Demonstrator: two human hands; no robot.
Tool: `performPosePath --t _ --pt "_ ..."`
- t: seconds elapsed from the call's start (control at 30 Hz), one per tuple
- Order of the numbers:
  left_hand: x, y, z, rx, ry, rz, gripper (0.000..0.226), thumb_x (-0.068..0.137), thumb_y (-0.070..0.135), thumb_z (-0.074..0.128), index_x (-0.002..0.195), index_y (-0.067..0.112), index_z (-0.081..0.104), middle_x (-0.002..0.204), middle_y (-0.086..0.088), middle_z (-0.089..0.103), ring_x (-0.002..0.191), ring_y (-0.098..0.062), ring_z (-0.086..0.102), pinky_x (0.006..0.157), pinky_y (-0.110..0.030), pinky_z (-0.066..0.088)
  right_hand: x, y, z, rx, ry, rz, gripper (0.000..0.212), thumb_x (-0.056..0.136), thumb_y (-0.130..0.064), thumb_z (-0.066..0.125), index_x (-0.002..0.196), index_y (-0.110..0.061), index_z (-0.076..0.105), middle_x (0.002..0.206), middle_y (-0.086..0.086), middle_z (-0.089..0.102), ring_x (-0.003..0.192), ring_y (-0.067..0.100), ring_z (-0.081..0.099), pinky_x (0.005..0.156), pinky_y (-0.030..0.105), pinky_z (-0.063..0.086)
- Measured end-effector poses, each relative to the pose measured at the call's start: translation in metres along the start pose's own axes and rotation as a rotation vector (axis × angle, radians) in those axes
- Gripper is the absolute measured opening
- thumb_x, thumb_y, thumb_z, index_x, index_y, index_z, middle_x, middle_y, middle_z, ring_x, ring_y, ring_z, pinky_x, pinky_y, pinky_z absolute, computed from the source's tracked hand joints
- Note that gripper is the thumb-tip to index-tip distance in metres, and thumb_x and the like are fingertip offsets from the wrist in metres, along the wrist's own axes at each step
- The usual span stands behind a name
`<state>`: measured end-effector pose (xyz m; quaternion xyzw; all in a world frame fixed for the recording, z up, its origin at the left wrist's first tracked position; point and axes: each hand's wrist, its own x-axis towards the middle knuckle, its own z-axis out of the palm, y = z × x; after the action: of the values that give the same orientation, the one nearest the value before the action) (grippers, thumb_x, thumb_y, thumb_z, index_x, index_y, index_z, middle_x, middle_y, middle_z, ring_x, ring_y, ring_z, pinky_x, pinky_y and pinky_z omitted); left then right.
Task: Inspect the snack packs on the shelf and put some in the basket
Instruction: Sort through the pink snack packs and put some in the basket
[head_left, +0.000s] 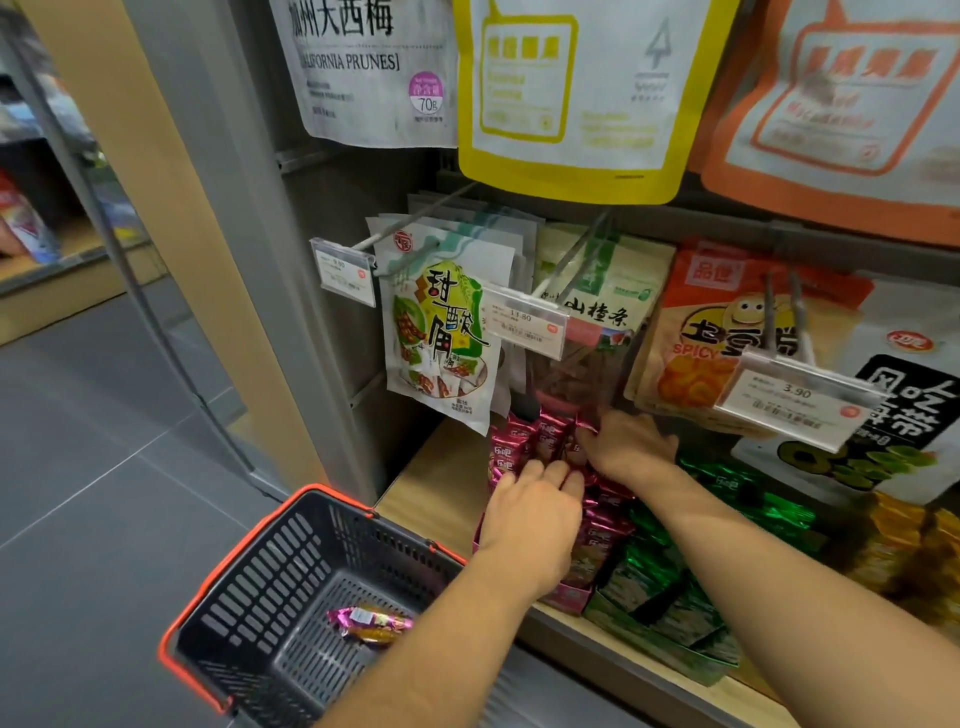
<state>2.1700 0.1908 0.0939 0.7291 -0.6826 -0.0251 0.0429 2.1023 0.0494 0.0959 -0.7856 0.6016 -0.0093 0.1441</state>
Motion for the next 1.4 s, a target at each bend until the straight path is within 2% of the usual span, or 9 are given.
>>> performPosePath --t 0.2,0.47,0.67,0.73,0.87,1.07,1.2,1.3,1.4 --pt "0.001 -0.005 0.001 -0.180 -0.156 0.013 0.068 0.081 0.011 0.060 0.144 0.003 0.034 0.154 -0.013 0.022 0.130 -0.036 0.038 0.103 -0.047 0.044 -0.006 -0.008 0.005 -0.008 0.162 -0.036 0.014 0.092 -0.039 0.058 0.103 -0.032 0.064 0.111 0.001 0.065 0.116 0.025 0.051 0.098 0.045 0.031" --pt "0.007 -0.007 -0.003 -0.638 -0.125 -0.214 0.051 0.088 0.017 0.054 0.139 0.016 0.046 0.136 -0.010 0.054 0.121 -0.030 0.053 0.098 -0.034 0.044 -0.092 0.000 -0.035 0.105 0.642 -0.655 0.021 0.087 -0.007 0.065 0.107 -0.003 0.061 0.116 0.015 0.059 0.087 0.032 0.063 0.061 0.035 0.052" --pt "-0.003 -0.005 -0.022 -1.072 0.005 -0.366 0.031 0.086 0.001 0.056 0.109 0.018 0.065 0.095 0.003 0.069 0.081 0.001 0.063 0.068 -0.012 0.050 -0.169 0.021 -0.076 0.300 0.786 -0.956 0.018 0.099 -0.013 0.047 0.111 -0.005 0.056 0.117 0.006 0.053 0.103 0.021 0.055 0.083 0.037 0.055" --pt "-0.007 -0.003 -0.030 -1.128 0.044 -0.372 0.043 0.085 -0.007 0.054 0.124 0.011 0.060 0.103 0.001 0.068 0.090 -0.004 0.063 0.074 -0.010 0.049 -0.190 0.027 -0.088 0.292 0.903 -1.023 0.014 0.098 -0.007 0.046 0.112 -0.006 0.049 0.119 0.011 0.047 0.103 0.027 0.054 0.087 0.034 0.053" --pt "-0.021 0.000 -0.064 -1.213 -0.025 -0.244 0.051 0.086 -0.013 0.054 0.131 0.011 0.058 0.120 -0.010 0.067 0.110 -0.021 0.062 0.096 -0.032 0.051 -0.216 0.038 -0.106 0.479 0.936 -0.903 0.027 0.084 0.012 0.056 0.106 -0.004 0.053 0.110 0.021 0.056 0.104 0.021 0.052 0.095 0.020 0.044" --pt "-0.072 -0.002 -0.098 -0.900 -0.618 0.197 0.032 0.087 0.010 0.069 0.119 0.009 0.065 0.117 -0.013 0.069 0.112 -0.030 0.063 0.104 -0.047 0.046 -0.235 0.051 -0.096 0.972 0.791 -0.569 0.024 0.097 -0.001 0.050 0.108 -0.022 0.054 0.105 -0.013 0.059 0.099 0.006 0.058 0.087 0.023 0.048" --pt "-0.093 0.015 -0.111 -0.915 -0.596 0.175 0.040 0.083 0.013 0.075 0.120 0.006 0.062 0.112 -0.006 0.070 0.108 -0.023 0.066 0.101 -0.039 0.049 -0.237 0.054 -0.090 1.278 0.655 -0.333 0.024 0.100 -0.009 0.049 0.101 -0.031 0.057 0.095 -0.017 0.064 0.087 0.001 0.059 0.078 0.021 0.047" --pt "-0.105 0.030 -0.113 -1.010 -0.517 0.127 0.050 0.076 0.018 0.080 0.121 0.019 0.057 0.117 -0.008 0.068 0.110 -0.026 0.064 0.101 -0.042 0.049 -0.237 0.054 -0.088 1.452 0.543 -0.261 0.018 0.101 -0.010 0.046 0.106 -0.022 0.059 0.105 0.010 0.066 0.098 0.028 0.063 0.087 0.046 0.050" --pt "-0.117 0.046 -0.110 -1.101 -0.404 0.087 0.053 0.068 0.027 0.083 0.113 0.030 0.057 0.110 -0.005 0.070 0.104 -0.025 0.067 0.092 -0.039 0.055 -0.243 0.049 -0.089 1.676 0.392 -0.268 0.019 0.102 -0.014 0.044 0.099 -0.023 0.061 0.101 0.016 0.069 0.097 0.035 0.066 0.082 0.043 0.053"
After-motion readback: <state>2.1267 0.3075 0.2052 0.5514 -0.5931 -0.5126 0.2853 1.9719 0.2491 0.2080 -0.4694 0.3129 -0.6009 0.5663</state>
